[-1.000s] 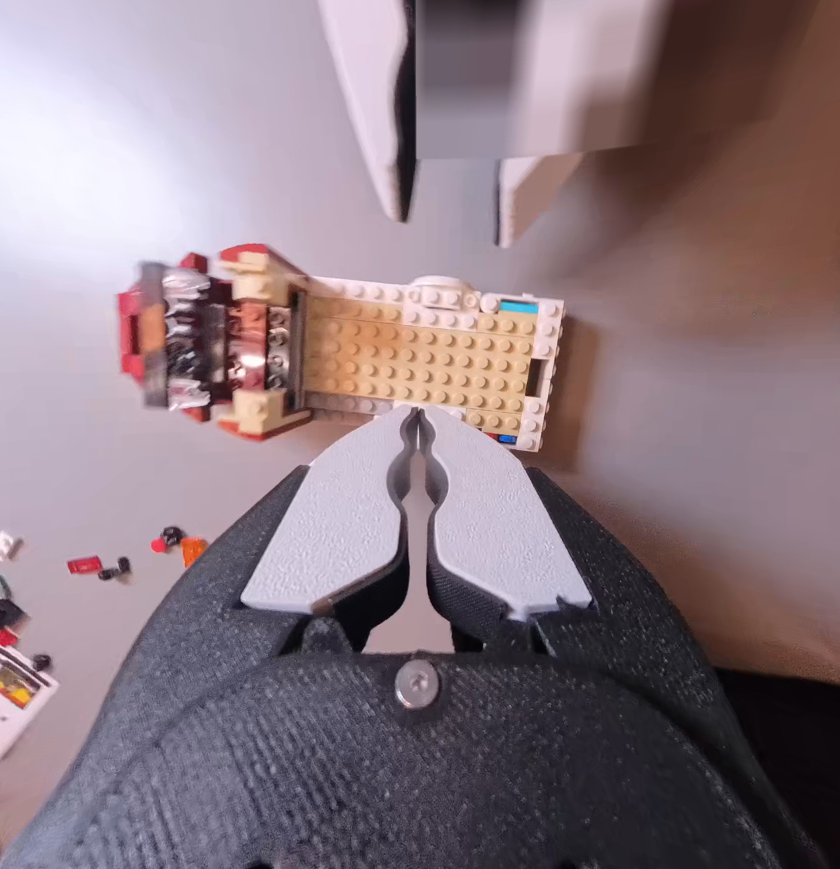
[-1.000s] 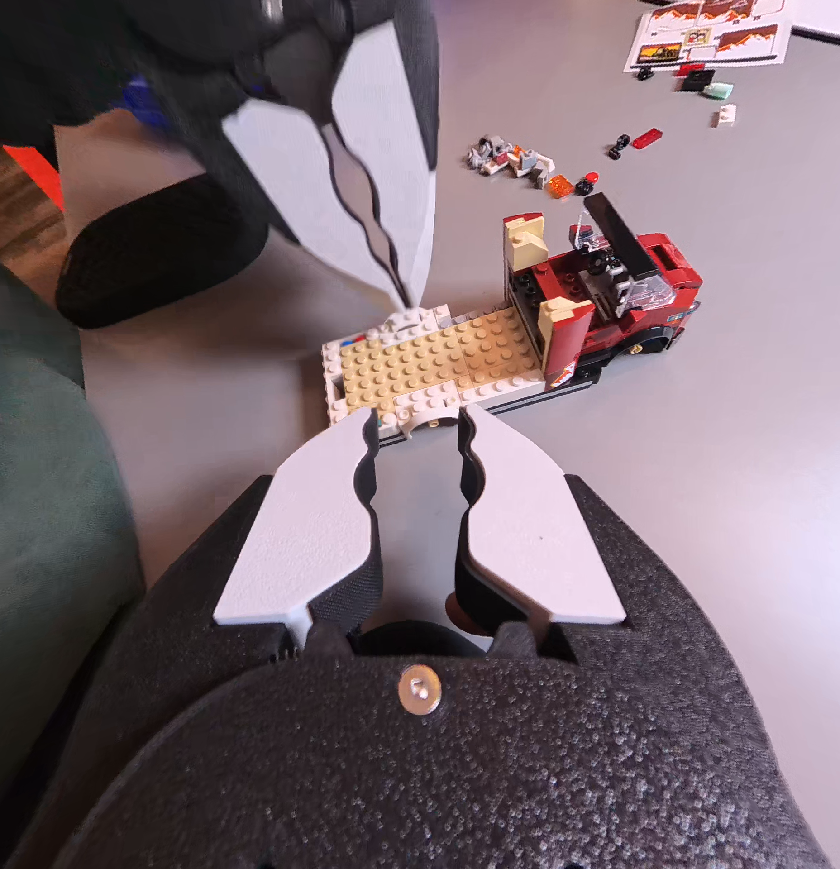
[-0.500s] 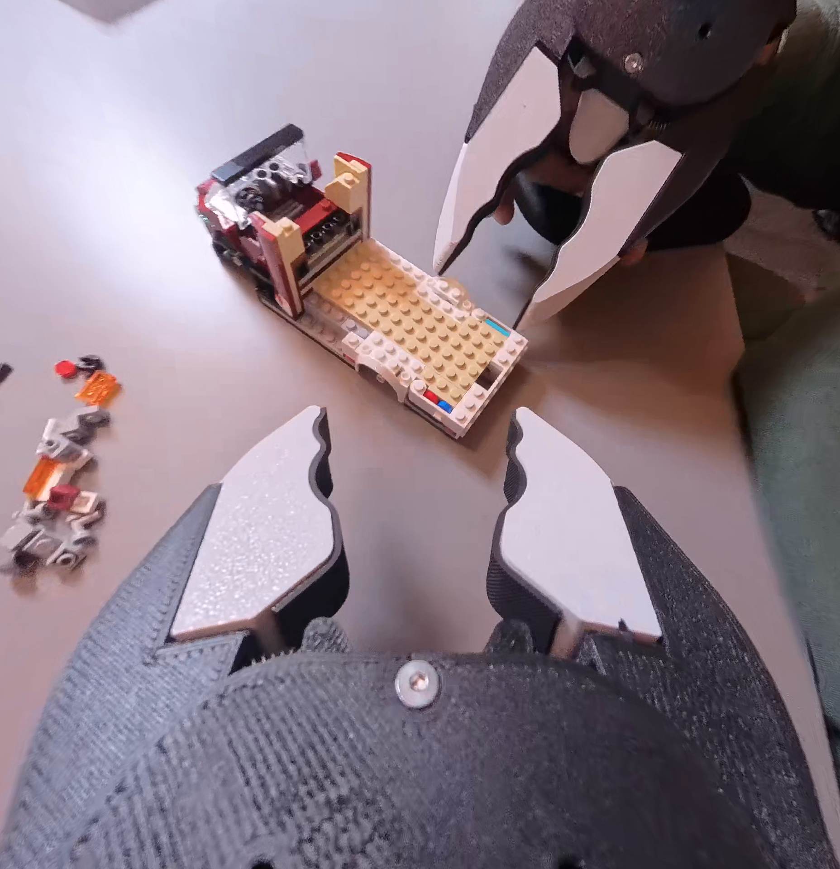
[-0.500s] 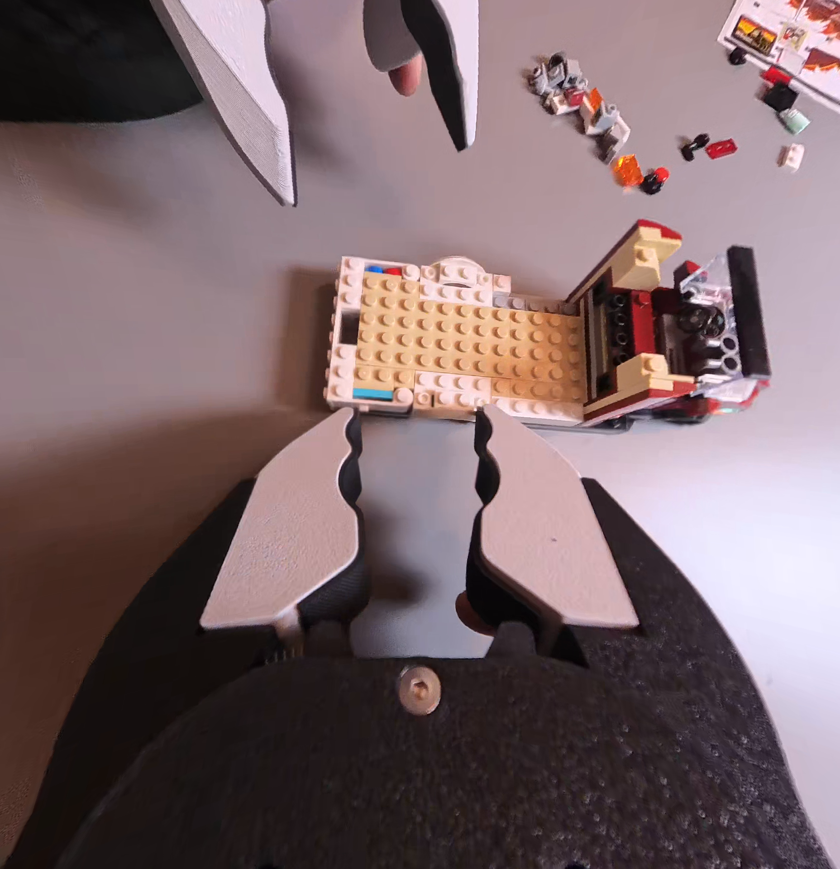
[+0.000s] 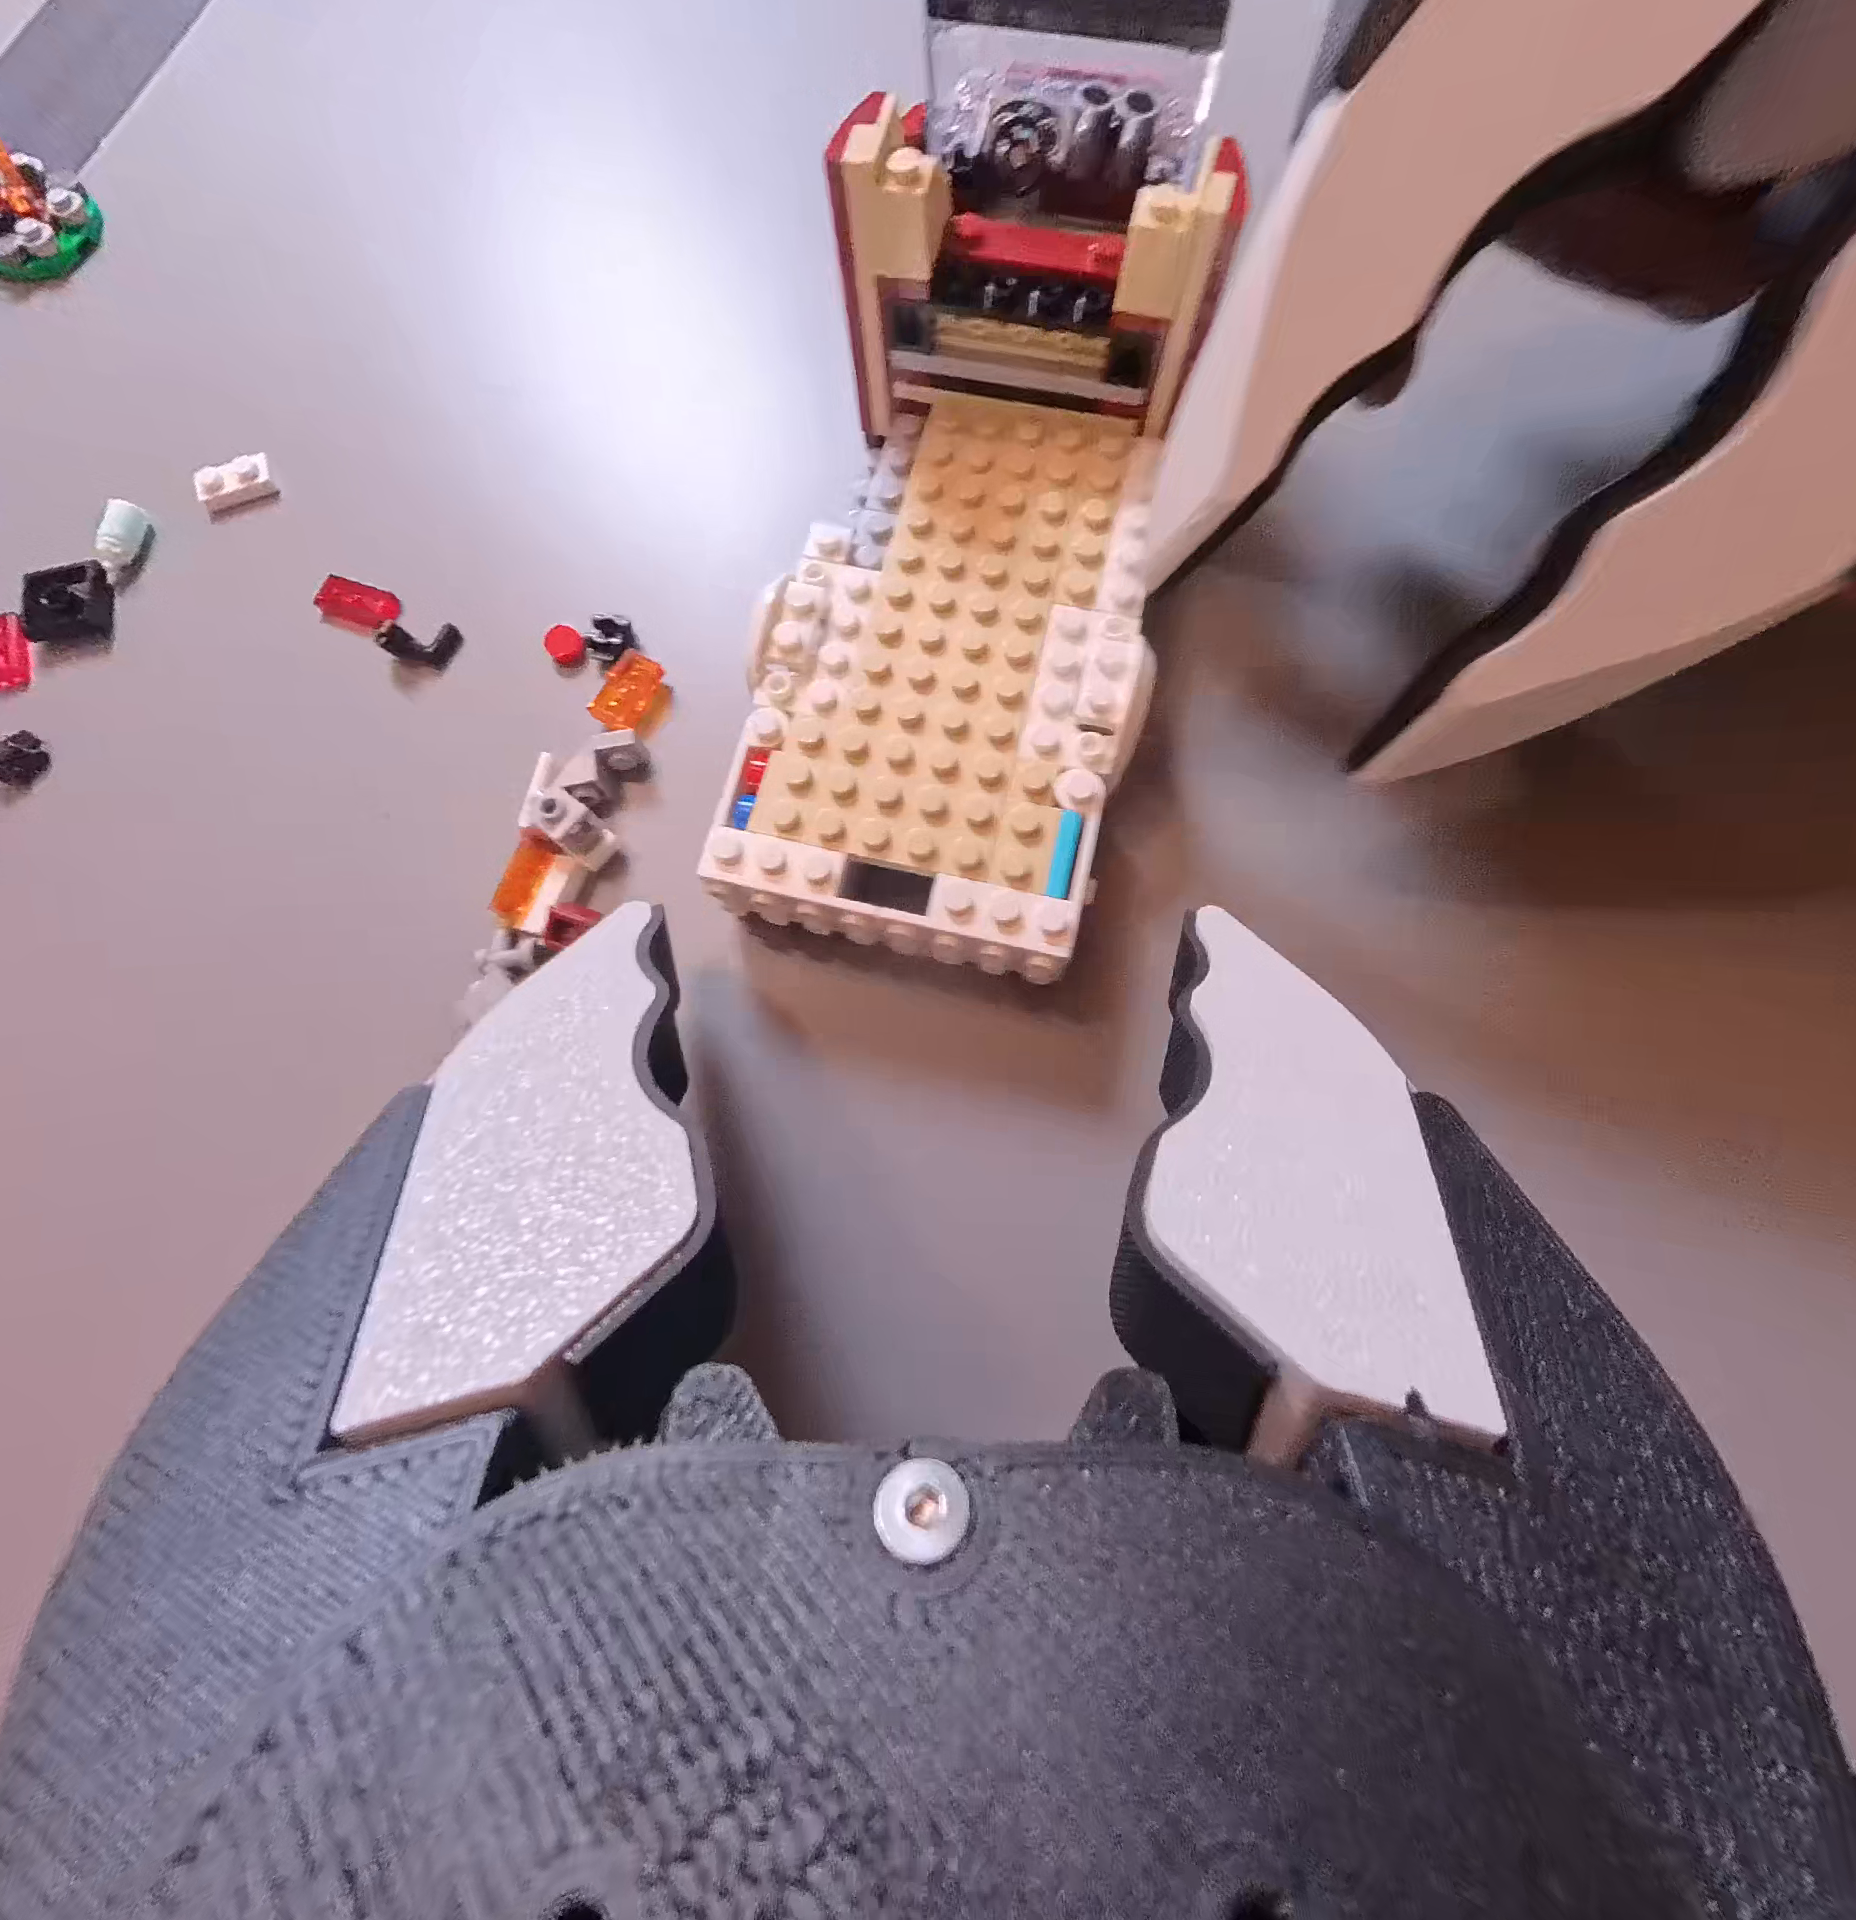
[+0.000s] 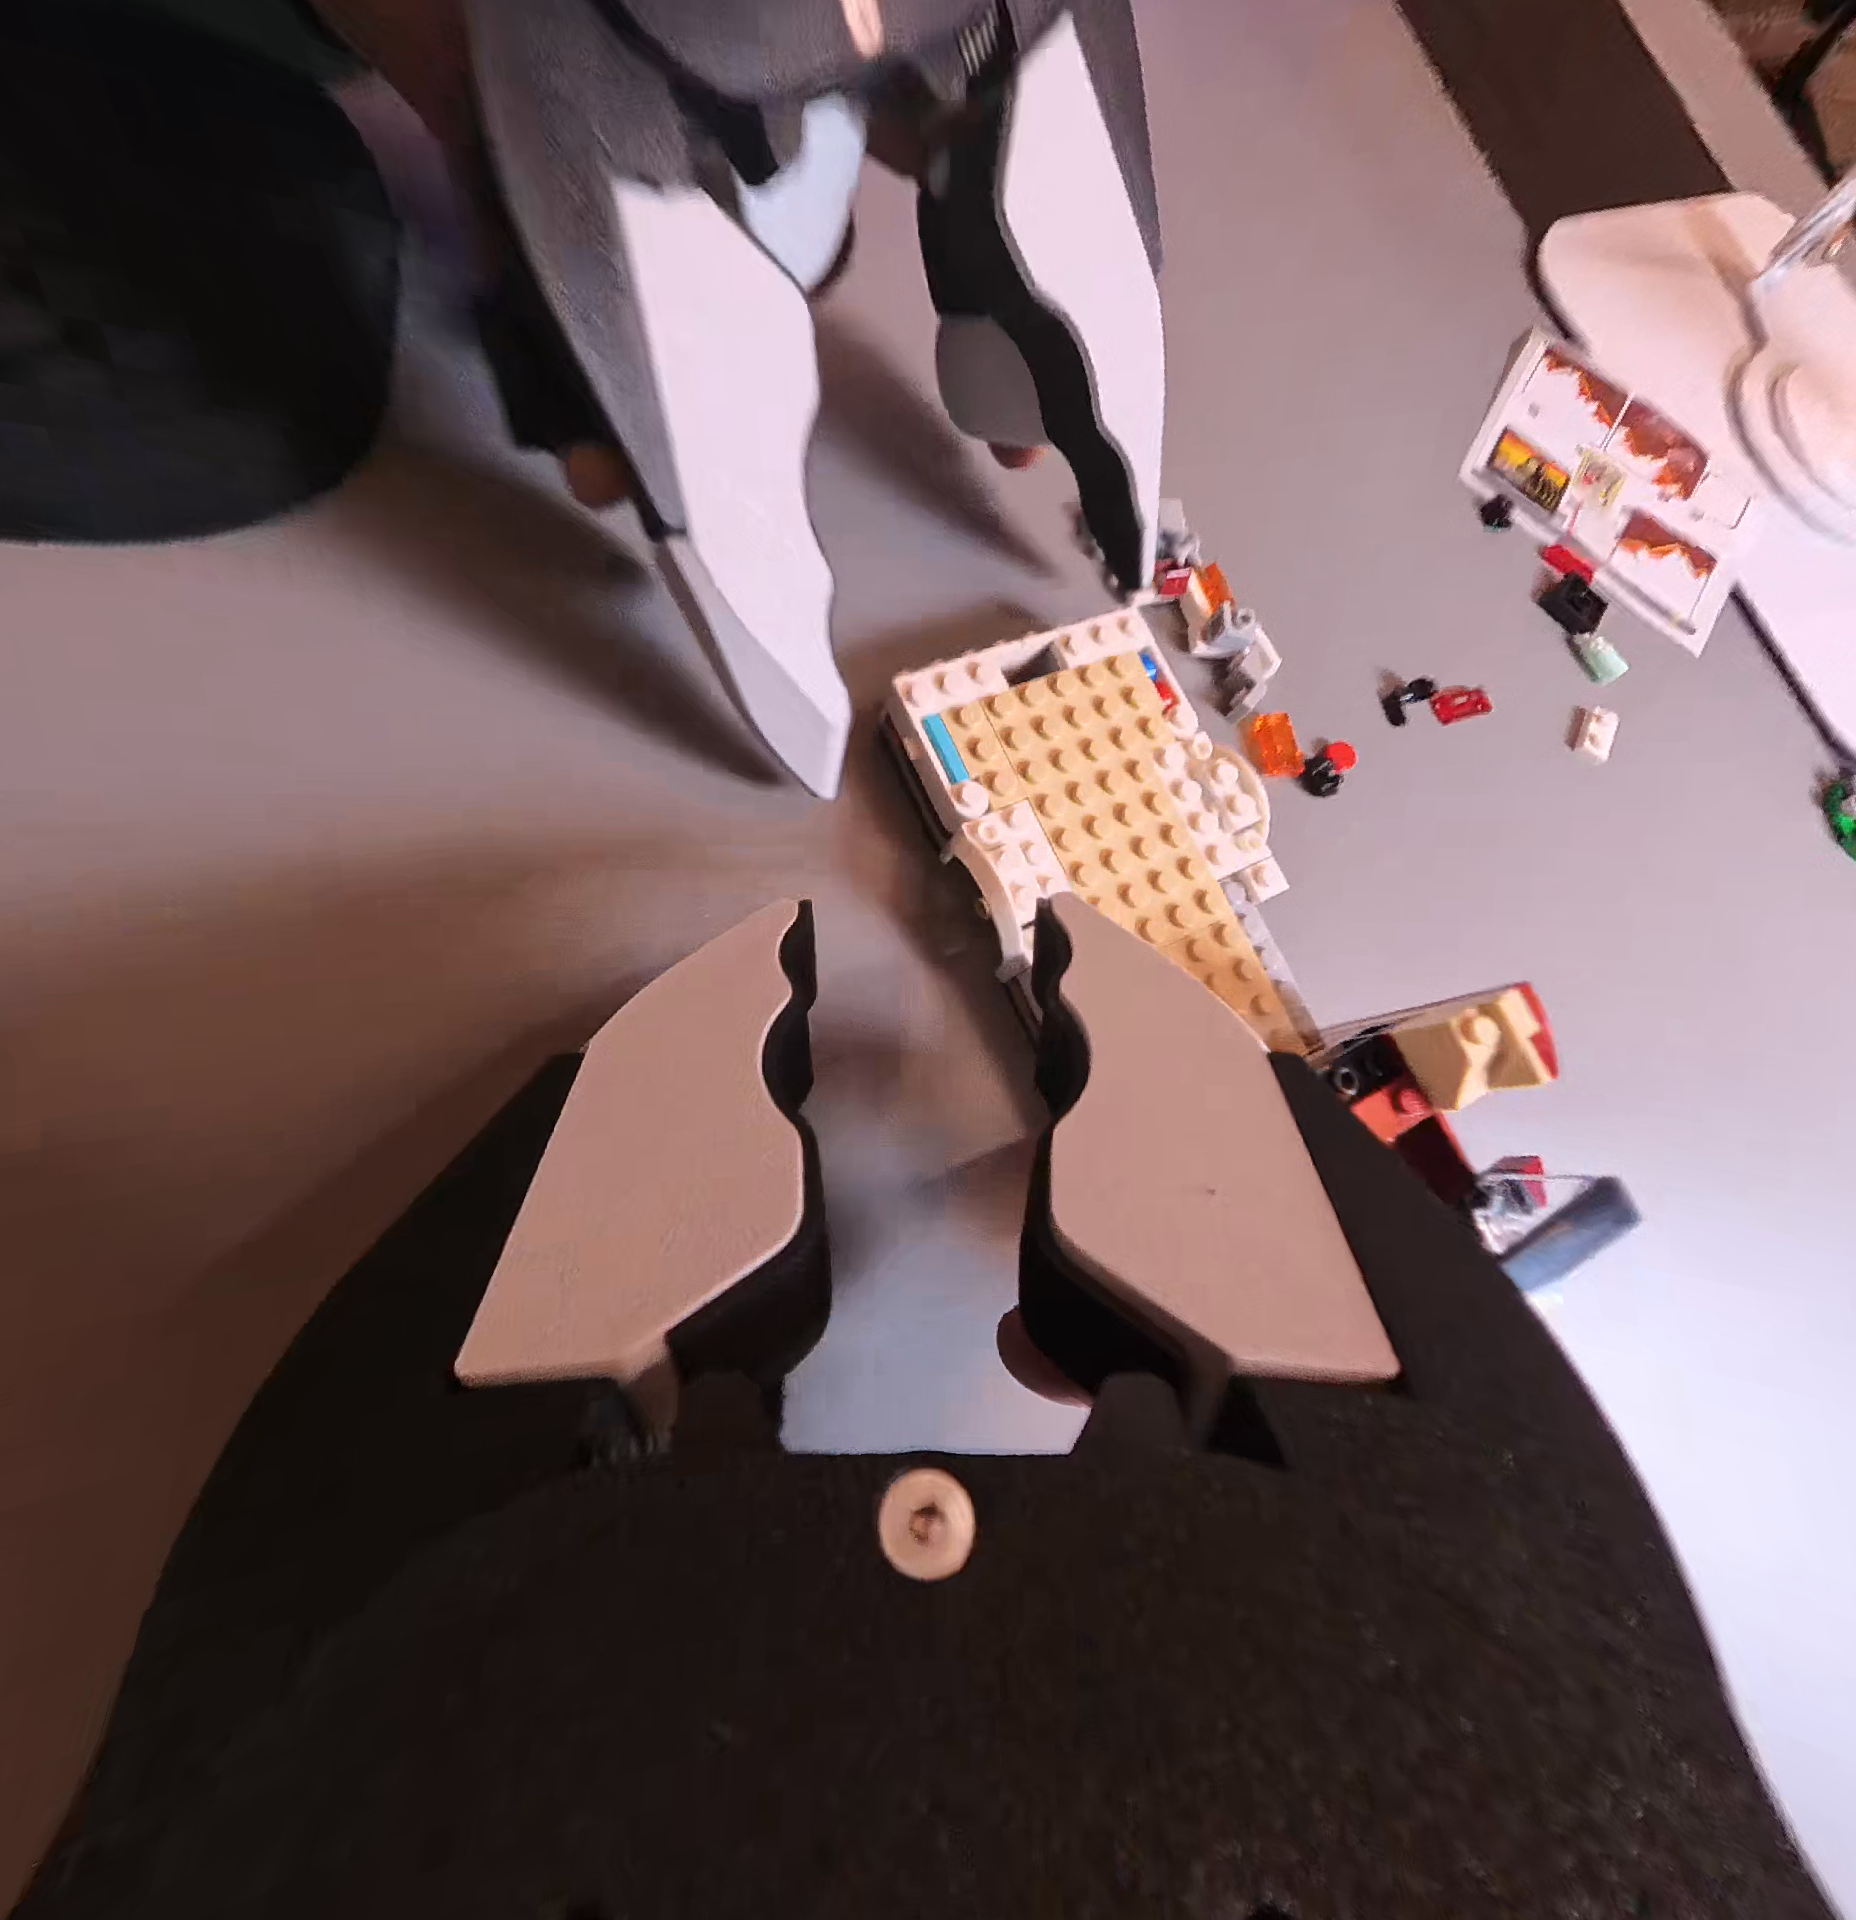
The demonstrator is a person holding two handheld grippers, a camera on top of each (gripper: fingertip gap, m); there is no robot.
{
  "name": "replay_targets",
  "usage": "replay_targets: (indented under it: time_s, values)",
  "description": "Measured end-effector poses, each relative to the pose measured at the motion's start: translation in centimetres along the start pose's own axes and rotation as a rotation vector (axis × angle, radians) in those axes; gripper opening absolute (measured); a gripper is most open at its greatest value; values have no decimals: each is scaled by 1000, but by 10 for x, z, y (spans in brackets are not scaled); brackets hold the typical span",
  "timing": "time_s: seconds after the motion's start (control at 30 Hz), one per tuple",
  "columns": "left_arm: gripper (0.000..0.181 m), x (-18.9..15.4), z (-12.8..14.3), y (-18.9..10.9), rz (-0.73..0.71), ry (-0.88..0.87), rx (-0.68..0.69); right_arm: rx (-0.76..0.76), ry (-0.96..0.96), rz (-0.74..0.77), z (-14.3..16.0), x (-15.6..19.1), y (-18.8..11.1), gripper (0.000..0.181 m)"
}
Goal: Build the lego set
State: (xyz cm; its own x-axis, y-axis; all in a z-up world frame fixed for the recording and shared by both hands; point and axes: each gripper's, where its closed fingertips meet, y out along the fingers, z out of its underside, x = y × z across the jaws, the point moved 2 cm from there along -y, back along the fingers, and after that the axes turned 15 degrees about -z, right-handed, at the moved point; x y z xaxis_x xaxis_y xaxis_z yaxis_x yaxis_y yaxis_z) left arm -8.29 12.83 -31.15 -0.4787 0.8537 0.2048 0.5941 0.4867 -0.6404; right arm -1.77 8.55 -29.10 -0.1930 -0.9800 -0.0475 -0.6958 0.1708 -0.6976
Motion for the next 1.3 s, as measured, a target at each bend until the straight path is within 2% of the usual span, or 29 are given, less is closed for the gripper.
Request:
replay_targets:
  time_s: [0.07, 0.17, 0.37, 0.47, 0.53, 0.7, 1.13, 1.23, 1.3]
  values:
    - [90, 5, -1, 6, 2, 10, -4, -66, -34, 9, -8, 0, -17, 40]
    - [73, 3, -6, 10, 24, 48, -36, -130, -51, 84, -4, -13, -49, 41]
    - [73, -1, 3, -2, -23, 51, -24, -426, 113, 93, 8, -40, -94, 40]
    - [73, 2, 13, -12, -85, -13, 14, -481, 150, 131, 11, -50, -106, 39]
    - [73, 6, 18, -16, -127, -48, 30, -504, 178, 132, 12, -53, -108, 39]
    - [73, 7, 21, -20, -122, -57, 1, -532, 198, 145, 11, -54, -108, 39]
    - [73, -21, 16, -23, 24, 14, -59, -576, 257, 175, 17, -63, -104, 37]
    - [86, -19, 5, -34, 96, -71, -148, -570, 250, 196, 18, -64, -104, 37]
    - [86, -8, -13, -49, 108, -152, -287, -581, 244, 221, 17, -66, -107, 37]
